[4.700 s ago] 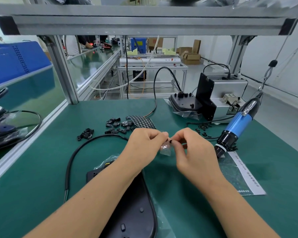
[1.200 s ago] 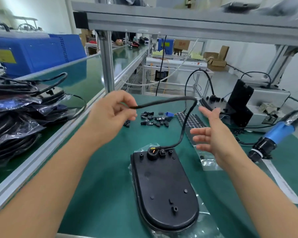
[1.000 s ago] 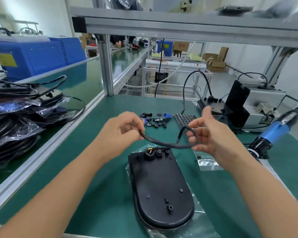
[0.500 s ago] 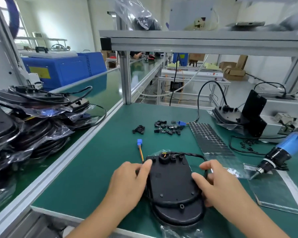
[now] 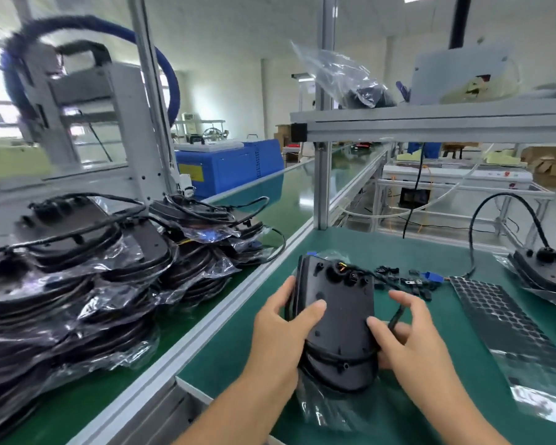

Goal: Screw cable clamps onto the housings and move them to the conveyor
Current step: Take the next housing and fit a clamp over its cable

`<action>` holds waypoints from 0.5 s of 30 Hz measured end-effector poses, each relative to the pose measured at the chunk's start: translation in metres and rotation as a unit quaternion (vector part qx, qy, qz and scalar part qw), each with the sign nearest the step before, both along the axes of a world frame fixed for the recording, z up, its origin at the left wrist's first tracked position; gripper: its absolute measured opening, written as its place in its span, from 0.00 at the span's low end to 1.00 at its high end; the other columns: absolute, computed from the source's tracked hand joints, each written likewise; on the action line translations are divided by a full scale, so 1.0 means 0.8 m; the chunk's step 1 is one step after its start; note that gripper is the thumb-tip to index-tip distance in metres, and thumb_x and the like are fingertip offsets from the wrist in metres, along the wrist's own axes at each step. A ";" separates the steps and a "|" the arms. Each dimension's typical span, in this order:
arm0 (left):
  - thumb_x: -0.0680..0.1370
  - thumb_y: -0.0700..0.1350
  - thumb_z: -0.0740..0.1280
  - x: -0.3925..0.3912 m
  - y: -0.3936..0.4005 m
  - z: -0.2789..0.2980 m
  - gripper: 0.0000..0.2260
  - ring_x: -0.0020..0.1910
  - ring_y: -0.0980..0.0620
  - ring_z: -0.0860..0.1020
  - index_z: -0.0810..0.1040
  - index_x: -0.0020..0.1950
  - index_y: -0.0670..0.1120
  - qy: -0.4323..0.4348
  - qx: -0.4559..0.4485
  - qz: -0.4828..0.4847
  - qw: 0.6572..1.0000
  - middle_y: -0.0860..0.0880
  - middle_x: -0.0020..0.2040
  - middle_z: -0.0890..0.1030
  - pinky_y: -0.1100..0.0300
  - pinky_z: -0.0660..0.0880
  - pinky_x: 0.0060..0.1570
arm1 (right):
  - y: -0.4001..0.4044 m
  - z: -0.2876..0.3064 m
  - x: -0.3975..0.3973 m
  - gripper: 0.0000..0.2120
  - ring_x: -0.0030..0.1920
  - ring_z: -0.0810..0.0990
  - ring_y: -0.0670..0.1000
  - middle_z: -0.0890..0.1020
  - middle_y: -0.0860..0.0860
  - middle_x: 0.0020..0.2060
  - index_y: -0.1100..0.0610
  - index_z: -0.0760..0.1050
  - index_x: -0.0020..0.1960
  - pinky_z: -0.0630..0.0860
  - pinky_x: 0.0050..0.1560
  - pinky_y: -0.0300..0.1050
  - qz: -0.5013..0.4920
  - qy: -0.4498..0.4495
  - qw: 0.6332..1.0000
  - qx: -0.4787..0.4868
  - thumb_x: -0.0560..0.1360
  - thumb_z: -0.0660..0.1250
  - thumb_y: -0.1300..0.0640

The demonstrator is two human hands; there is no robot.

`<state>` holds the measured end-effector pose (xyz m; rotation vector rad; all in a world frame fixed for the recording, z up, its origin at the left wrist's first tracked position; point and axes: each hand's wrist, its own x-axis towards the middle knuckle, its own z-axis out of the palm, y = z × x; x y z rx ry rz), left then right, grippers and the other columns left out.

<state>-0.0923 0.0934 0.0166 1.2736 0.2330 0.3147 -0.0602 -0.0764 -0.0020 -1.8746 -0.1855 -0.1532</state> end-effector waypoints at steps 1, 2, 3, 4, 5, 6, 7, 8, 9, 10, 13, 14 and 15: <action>0.66 0.47 0.78 0.001 0.011 0.009 0.30 0.61 0.52 0.79 0.75 0.66 0.58 -0.010 0.029 0.019 0.999 0.56 0.63 0.79 0.49 0.75 0.62 | 0.013 0.003 0.006 0.24 0.37 0.84 0.48 0.85 0.45 0.35 0.34 0.61 0.65 0.79 0.44 0.51 0.018 -0.006 0.999 0.028 0.75 0.68 0.49; 0.64 0.50 0.77 0.002 0.022 0.020 0.31 0.64 0.52 0.76 0.75 0.67 0.58 -0.019 0.056 0.038 0.997 0.57 0.65 0.77 0.49 0.73 0.64 | 0.025 0.008 0.011 0.30 0.36 0.84 0.47 0.85 0.43 0.35 0.34 0.56 0.70 0.77 0.42 0.46 0.034 -0.010 0.998 0.056 0.75 0.68 0.47; 0.64 0.51 0.77 0.002 0.034 0.031 0.32 0.66 0.53 0.75 0.74 0.67 0.57 -0.034 0.079 0.059 0.995 0.58 0.66 0.76 0.49 0.72 0.66 | 0.037 0.014 0.016 0.33 0.36 0.85 0.46 0.85 0.42 0.36 0.33 0.52 0.72 0.75 0.40 0.43 0.045 -0.014 0.996 0.081 0.75 0.66 0.45; 0.63 0.52 0.76 0.002 0.046 0.045 0.33 0.66 0.54 0.74 0.74 0.68 0.55 -0.046 0.096 0.084 0.991 0.58 0.67 0.76 0.50 0.71 0.66 | 0.047 0.019 0.021 0.33 0.37 0.85 0.46 0.85 0.41 0.38 0.33 0.50 0.73 0.75 0.39 0.41 0.053 -0.021 0.993 0.108 0.74 0.64 0.42; 0.64 0.52 0.75 0.004 0.059 0.057 0.33 0.65 0.54 0.75 0.73 0.69 0.54 -0.059 0.109 0.105 0.987 0.57 0.66 0.76 0.50 0.71 0.66 | 0.056 0.022 0.027 0.34 0.38 0.85 0.47 0.85 0.41 0.40 0.34 0.50 0.74 0.77 0.38 0.40 0.058 -0.025 0.988 0.139 0.73 0.61 0.39; 0.65 0.52 0.75 0.007 0.073 0.071 0.33 0.64 0.53 0.76 0.73 0.70 0.53 -0.067 0.116 0.120 0.984 0.56 0.65 0.77 0.50 0.72 0.65 | 0.062 0.022 0.033 0.34 0.39 0.85 0.48 0.85 0.44 0.42 0.36 0.52 0.75 0.79 0.36 0.41 0.061 -0.023 0.984 0.167 0.72 0.60 0.38; 0.66 0.51 0.75 0.013 0.088 0.085 0.33 0.61 0.52 0.78 0.72 0.70 0.52 -0.076 0.116 0.132 0.982 0.55 0.64 0.79 0.49 0.74 0.64 | 0.067 0.020 0.041 0.33 0.40 0.85 0.49 0.85 0.47 0.42 0.40 0.55 0.75 0.80 0.34 0.42 0.062 -0.016 0.981 0.184 0.72 0.59 0.38; 0.67 0.50 0.74 0.019 0.104 0.100 0.32 0.59 0.51 0.80 0.72 0.70 0.51 -0.082 0.108 0.149 0.979 0.53 0.62 0.81 0.49 0.75 0.62 | 0.070 0.015 0.048 0.30 0.39 0.84 0.51 0.85 0.50 0.42 0.43 0.58 0.75 0.79 0.33 0.43 0.063 -0.009 0.979 0.192 0.74 0.59 0.40; 0.68 0.48 0.74 0.028 0.121 0.115 0.30 0.57 0.49 0.81 0.72 0.70 0.50 -0.087 0.098 0.174 0.976 0.51 0.61 0.81 0.48 0.76 0.60 | 0.071 0.009 0.056 0.27 0.38 0.84 0.52 0.85 0.51 0.41 0.47 0.61 0.74 0.78 0.32 0.45 0.060 -0.001 0.979 0.195 0.76 0.59 0.43; 0.70 0.47 0.74 0.038 0.139 0.132 0.28 0.57 0.47 0.81 0.74 0.69 0.48 -0.085 0.094 0.208 0.970 0.48 0.61 0.81 0.47 0.76 0.60 | 0.071 0.001 0.064 0.23 0.37 0.83 0.53 0.85 0.52 0.40 0.49 0.63 0.73 0.76 0.32 0.46 0.053 0.006 0.979 0.197 0.78 0.60 0.47; 0.74 0.42 0.70 0.071 0.192 0.173 0.06 0.52 0.42 0.81 0.78 0.49 0.44 -0.072 0.087 0.284 0.952 0.42 0.54 0.81 0.41 0.76 0.58 | 0.066 -0.020 0.081 0.16 0.36 0.81 0.56 0.85 0.51 0.35 0.51 0.68 0.67 0.73 0.31 0.48 0.027 0.018 0.981 0.190 0.80 0.60 0.54; 0.75 0.42 0.69 0.082 0.207 0.183 0.03 0.52 0.41 0.81 0.77 0.46 0.43 -0.058 0.079 0.308 0.946 0.40 0.55 0.81 0.42 0.77 0.58 | 0.064 -0.024 0.083 0.14 0.35 0.80 0.56 0.85 0.51 0.34 0.50 0.69 0.66 0.72 0.31 0.48 0.021 0.019 0.982 0.187 0.81 0.60 0.54; 0.76 0.42 0.67 0.093 0.224 0.188 0.05 0.52 0.41 0.81 0.78 0.49 0.42 -0.049 0.065 0.318 0.945 0.38 0.58 0.80 0.46 0.77 0.58 | 0.063 -0.027 0.085 0.12 0.34 0.80 0.55 0.85 0.50 0.34 0.49 0.70 0.64 0.72 0.31 0.47 0.017 0.017 0.983 0.183 0.81 0.60 0.54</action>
